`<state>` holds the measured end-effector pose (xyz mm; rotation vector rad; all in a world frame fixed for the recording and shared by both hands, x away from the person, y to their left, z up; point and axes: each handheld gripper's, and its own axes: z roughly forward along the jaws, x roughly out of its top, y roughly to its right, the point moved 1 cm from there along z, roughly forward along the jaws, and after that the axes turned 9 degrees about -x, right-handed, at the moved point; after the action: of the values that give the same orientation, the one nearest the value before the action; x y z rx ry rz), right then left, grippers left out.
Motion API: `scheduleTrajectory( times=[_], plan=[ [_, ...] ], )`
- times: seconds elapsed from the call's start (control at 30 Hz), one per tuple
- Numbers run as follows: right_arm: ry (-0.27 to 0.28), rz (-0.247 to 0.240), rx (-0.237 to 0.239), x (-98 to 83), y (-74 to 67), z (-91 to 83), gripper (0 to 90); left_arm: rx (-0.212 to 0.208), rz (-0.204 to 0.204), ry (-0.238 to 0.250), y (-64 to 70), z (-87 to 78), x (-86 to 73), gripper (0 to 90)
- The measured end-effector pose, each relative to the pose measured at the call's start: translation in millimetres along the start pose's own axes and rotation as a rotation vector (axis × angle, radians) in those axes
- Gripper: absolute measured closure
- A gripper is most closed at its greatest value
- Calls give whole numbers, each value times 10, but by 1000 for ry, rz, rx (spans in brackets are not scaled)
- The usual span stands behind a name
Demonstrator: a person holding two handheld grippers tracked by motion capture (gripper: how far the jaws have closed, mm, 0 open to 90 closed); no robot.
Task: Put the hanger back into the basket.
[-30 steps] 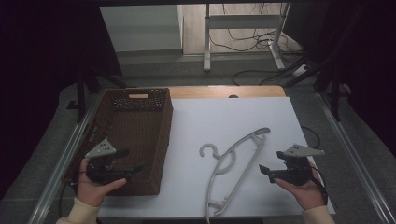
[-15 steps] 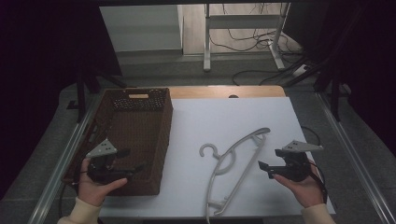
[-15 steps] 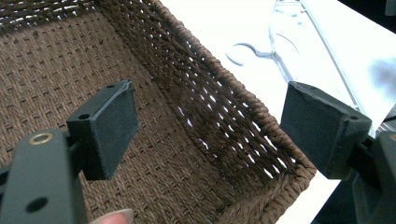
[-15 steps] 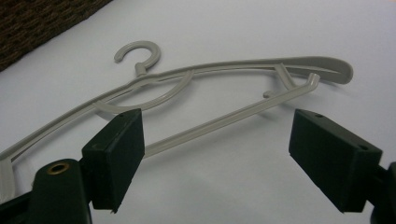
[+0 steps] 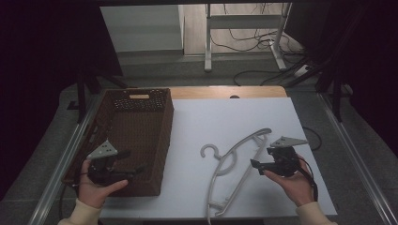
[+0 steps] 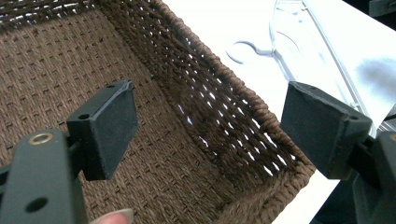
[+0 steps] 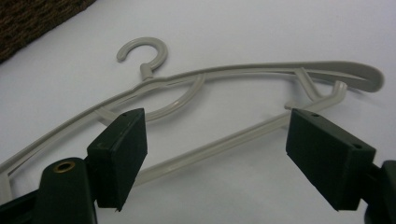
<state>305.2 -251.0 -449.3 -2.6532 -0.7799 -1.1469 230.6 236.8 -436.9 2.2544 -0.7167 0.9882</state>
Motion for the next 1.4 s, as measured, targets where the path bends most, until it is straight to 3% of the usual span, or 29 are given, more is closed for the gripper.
scheduleTrajectory(
  times=[0.37,1.0,1.4],
  plan=[
    [-33,-42,24,87,-149,176,211,2,4,-4,23,-4,-3,189],
    [-82,-44,40,174,-288,407,234,3,2,-8,21,12,-6,188],
    [-102,-73,73,262,-421,567,268,5,3,-8,18,10,-9,188]
  ],
)
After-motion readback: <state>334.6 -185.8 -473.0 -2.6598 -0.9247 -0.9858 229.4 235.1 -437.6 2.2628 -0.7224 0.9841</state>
